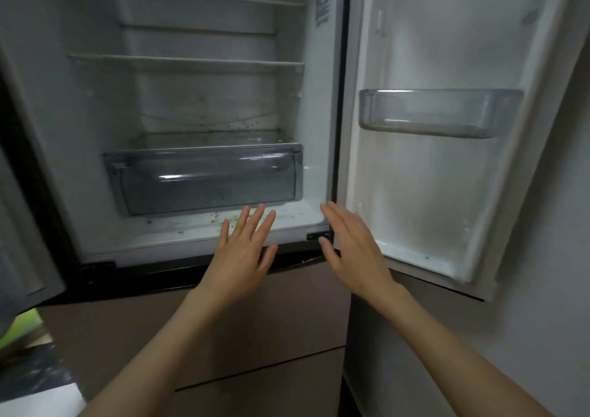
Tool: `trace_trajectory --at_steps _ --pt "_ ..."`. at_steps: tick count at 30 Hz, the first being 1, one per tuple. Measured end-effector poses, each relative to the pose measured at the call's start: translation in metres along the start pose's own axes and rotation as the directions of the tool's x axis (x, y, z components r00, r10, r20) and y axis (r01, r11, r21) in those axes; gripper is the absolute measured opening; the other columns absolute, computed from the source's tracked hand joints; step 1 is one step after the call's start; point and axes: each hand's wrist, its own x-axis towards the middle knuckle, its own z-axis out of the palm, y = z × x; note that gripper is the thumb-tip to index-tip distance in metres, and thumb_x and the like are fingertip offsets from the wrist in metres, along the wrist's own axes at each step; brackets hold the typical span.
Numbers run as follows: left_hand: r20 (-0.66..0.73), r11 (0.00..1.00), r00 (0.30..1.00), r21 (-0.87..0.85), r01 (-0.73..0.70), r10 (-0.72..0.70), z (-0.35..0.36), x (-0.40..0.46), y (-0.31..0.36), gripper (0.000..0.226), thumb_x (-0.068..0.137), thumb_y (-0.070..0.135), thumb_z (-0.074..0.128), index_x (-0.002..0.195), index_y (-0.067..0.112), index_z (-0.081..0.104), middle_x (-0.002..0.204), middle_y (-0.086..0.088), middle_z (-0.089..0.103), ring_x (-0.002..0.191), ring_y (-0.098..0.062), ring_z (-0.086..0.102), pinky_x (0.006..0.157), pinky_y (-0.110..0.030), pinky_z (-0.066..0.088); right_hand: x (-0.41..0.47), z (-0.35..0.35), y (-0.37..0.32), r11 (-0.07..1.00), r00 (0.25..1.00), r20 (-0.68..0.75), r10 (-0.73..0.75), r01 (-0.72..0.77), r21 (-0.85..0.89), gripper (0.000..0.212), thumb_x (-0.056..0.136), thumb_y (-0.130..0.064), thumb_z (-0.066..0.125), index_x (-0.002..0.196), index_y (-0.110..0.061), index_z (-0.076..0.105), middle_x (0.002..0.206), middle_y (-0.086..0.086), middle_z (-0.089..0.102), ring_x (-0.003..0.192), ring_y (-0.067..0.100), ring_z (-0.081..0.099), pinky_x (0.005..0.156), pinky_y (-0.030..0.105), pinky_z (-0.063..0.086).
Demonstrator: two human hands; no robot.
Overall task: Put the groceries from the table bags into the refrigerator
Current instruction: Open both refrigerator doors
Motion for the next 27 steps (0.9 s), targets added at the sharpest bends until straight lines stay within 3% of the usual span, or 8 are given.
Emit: trace_trajectory --at_steps 3,7,10,20,24,27 --pt "0.008 0.998 0.998 0.013 0.063 -0.063 0.0 0.006 -0.046 0.058 0.098 0.043 0.023 0.147 0.029 -0.004 0.155 0.006 -0.014 0.139 -0.012 -0.023 0.115 -0.041 -0.014 0.031 0.032 -0.014 0.998 0.999 0.033 -0.015 0.013 0.056 0.056 0.096 -0.025 0.048 0.146 -0.014 0.026 0.151 0.003 0.03 0.14 0.017 0.025 0.118 0.036 0.016" --pt "-0.025 0.99 0.992 0.058 0.128 -0.127 0.003 0.035 -0.107 0.06 0.095 0.053 0.014 0.147 0.029 -0.001 0.156 0.005 -0.013 0.136 -0.011 -0.026 0.114 -0.043 -0.012 0.083 0.07 -0.019 0.999 0.998 0.055 -0.031 0.029 0.042 0.056 0.098 -0.03 0.042 0.147 -0.014 0.021 0.153 0.004 0.027 0.141 0.017 0.023 0.116 0.029 0.011" --pt "-0.054 0.981 0.982 0.072 0.182 -0.179 -0.002 0.069 -0.148 0.058 0.097 0.048 0.021 0.148 0.028 0.002 0.157 0.004 -0.011 0.138 -0.013 -0.024 0.113 -0.046 -0.01 0.134 0.091 -0.017 0.999 0.998 0.057 -0.013 0.011 0.031 0.057 0.098 -0.033 0.039 0.148 -0.016 0.017 0.155 0.002 0.021 0.143 0.016 0.018 0.118 0.031 0.011" --pt "-0.121 0.959 0.962 0.118 0.258 -0.244 -0.02 0.172 -0.235 0.059 0.099 0.038 0.028 0.149 0.021 0.003 0.157 -0.002 -0.008 0.144 -0.024 -0.012 0.113 -0.051 -0.006 0.269 0.139 0.006 0.96 0.991 0.046 0.124 -0.109 -0.258 0.062 0.098 -0.035 0.038 0.15 -0.016 0.009 0.158 0.006 0.004 0.146 0.022 0.0 0.117 0.044 0.003" --pt "-0.225 0.964 0.959 0.163 0.209 -0.17 -0.003 0.177 -0.251 0.059 0.096 0.032 0.041 0.147 0.014 0.019 0.154 -0.009 0.02 0.143 -0.027 0.011 0.113 -0.052 -0.003 0.279 0.157 0.023 0.949 0.987 0.065 0.145 -0.12 -0.29 0.062 0.096 -0.036 0.042 0.148 -0.015 0.017 0.155 0.009 0.017 0.144 0.024 0.012 0.116 0.047 0.005" --pt "-0.322 0.965 0.939 0.182 0.186 -0.12 0.0 0.18 -0.254 0.051 0.09 0.028 0.054 0.137 0.011 0.042 0.138 -0.013 0.046 0.132 -0.032 0.037 0.112 -0.056 0.01 0.277 0.169 0.031 0.963 0.995 -0.066 0.078 -0.092 -0.254 0.057 0.09 -0.029 0.056 0.141 -0.01 0.038 0.144 0.017 0.038 0.137 0.032 0.031 0.114 0.052 0.015"
